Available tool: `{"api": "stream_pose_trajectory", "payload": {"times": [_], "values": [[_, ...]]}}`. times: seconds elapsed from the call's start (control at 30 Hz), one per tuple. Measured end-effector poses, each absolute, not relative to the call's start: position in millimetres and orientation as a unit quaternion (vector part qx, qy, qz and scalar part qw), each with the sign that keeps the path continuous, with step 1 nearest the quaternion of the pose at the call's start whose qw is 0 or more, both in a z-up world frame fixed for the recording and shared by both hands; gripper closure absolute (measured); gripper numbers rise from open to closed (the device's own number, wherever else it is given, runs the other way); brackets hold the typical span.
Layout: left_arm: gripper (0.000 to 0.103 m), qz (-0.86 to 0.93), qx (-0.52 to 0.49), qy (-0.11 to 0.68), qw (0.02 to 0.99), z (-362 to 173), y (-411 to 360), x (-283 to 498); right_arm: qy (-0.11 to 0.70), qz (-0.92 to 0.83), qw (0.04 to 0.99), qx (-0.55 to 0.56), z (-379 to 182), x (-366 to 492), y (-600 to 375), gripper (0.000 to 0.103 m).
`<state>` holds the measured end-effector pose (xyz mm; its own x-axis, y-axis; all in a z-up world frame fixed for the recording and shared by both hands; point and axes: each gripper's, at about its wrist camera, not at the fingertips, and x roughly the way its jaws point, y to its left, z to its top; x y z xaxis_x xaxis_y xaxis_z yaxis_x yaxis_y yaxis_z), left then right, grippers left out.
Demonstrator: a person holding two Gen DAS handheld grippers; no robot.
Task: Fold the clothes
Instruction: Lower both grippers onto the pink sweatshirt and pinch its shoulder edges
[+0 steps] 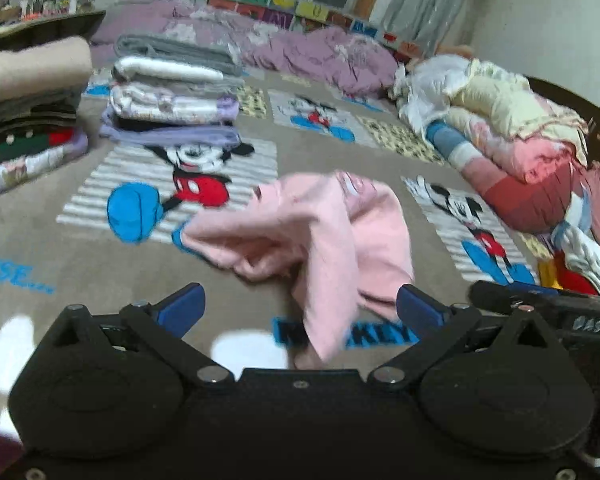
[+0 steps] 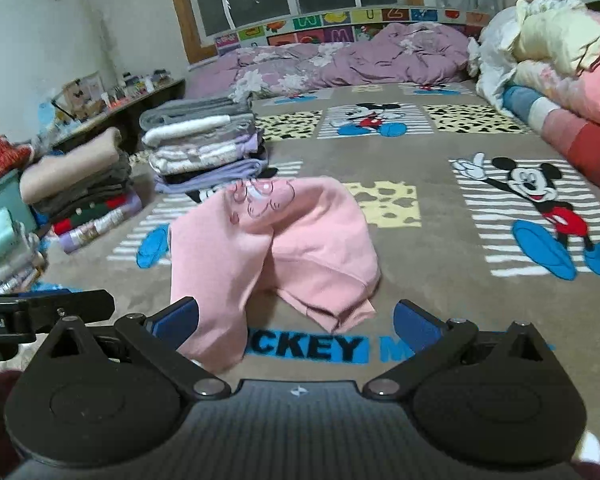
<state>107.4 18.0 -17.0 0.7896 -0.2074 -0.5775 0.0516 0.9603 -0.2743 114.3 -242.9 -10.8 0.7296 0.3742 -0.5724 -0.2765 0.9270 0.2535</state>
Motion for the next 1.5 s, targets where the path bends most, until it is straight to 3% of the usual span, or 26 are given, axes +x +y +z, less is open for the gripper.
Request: {"api": "stream_pose_trajectory", "payload": {"times": [0.2, 0.4, 0.73, 0.97, 1.17, 1.23, 1.27, 1.33, 1.37, 1.43, 1.5], "values": [[0.000, -0.074, -0.187, 0.368, 0.908, -31.0, 44.4, 159.4, 0.298, 0.207, 0.928, 0.092, -13.5, 165.6, -258.2, 0.000], [0.000, -0.064, -0.288, 0.363, 0.884, -41.5, 81.0, 199.3, 0.306, 0.234, 0.913, 0.134, -6.5, 246.6, -272.0, 0.000], [0.002, -0.046, -0.340, 0.374, 0.862, -65.5, 123.0, 251.2, 0.393, 0.326, 0.856, 0.074, -17.5, 363.0, -223.9, 0.000], [0.007, -0.069, -0.319, 0.405, 0.854, -88.9, 130.9, 280.8, 0.438, 0.381, 0.814, 0.001, -33.4, 408.4, -163.8, 0.024], [0.009, -0.089, -0.321, 0.426, 0.841, -106.9, 128.9, 287.4, 0.483, 0.406, 0.774, -0.058, -52.8, 439.5, -113.4, 0.024], [0.016, -0.093, -0.316, 0.428, 0.842, -109.4, 126.6, 287.1, 0.499, 0.410, 0.761, -0.060, -62.5, 445.7, -102.4, 0.025], [0.018, -0.093, -0.310, 0.430, 0.843, -109.8, 125.4, 286.6, 0.507, 0.411, 0.755, -0.060, -68.0, 447.8, -98.2, 0.030], [0.034, -0.093, -0.296, 0.431, 0.848, -109.4, 123.8, 286.0, 0.522, 0.407, 0.747, -0.062, -79.4, 449.3, -92.8, 0.049], [0.037, -0.094, -0.289, 0.431, 0.849, -109.1, 123.3, 286.2, 0.526, 0.406, 0.745, -0.065, -84.0, 449.8, -91.1, 0.059], [0.067, -0.098, -0.273, 0.430, 0.855, -107.6, 122.1, 284.8, 0.519, 0.414, 0.745, -0.068, -86.4, 444.6, -92.8, 0.068], [0.074, -0.099, -0.254, 0.429, 0.861, -104.7, 119.4, 283.9, 0.505, 0.422, 0.750, -0.068, -82.8, 436.5, -98.6, 0.091]]}}
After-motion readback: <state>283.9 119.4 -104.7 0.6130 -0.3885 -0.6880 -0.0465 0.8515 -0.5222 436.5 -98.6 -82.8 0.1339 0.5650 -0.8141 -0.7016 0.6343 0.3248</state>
